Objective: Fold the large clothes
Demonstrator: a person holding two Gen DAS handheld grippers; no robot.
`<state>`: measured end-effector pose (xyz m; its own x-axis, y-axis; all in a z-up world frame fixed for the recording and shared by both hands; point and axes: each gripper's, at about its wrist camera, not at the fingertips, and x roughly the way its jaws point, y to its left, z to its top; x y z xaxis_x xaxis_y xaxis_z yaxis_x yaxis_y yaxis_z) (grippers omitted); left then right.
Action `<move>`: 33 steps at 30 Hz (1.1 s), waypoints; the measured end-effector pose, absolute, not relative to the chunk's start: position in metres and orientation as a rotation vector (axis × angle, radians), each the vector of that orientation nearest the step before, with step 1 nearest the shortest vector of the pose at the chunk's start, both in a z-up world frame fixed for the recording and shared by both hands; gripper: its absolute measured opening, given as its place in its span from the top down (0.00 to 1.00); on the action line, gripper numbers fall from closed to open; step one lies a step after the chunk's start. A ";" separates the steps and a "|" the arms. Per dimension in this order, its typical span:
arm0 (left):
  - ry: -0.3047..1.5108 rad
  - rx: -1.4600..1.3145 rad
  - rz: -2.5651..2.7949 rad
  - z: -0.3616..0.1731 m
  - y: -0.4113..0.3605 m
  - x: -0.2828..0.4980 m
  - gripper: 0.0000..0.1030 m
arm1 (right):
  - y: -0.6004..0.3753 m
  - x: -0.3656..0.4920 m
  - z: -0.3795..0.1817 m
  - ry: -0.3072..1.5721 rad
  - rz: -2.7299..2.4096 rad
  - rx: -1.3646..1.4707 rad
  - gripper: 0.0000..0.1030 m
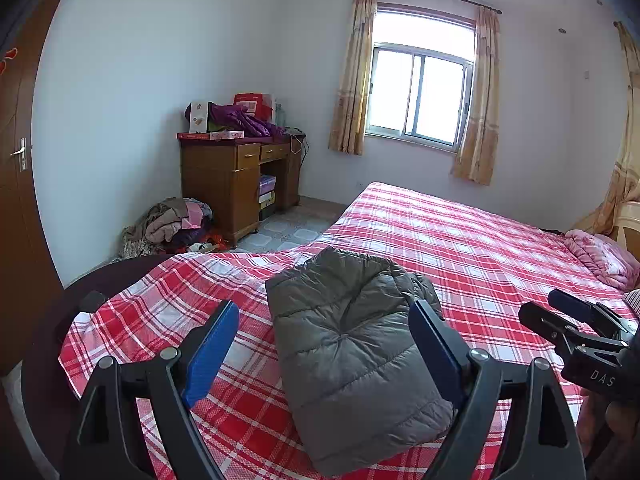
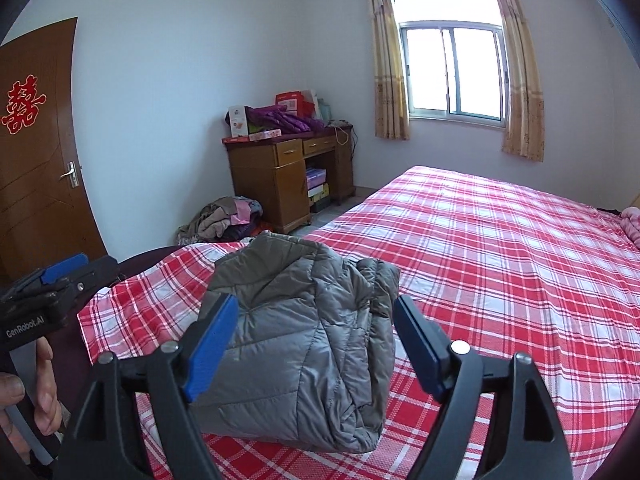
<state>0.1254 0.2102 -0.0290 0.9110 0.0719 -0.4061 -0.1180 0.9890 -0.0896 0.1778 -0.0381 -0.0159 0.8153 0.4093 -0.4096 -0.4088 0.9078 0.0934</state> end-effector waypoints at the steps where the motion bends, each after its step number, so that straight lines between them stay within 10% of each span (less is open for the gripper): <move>1: 0.414 -0.113 0.097 -0.029 0.210 0.126 0.15 | -0.039 0.177 -0.016 0.438 0.436 0.003 0.20; 33: 0.433 -0.104 0.097 -0.036 0.209 0.130 0.15 | -0.047 0.176 -0.026 0.455 0.442 0.029 0.20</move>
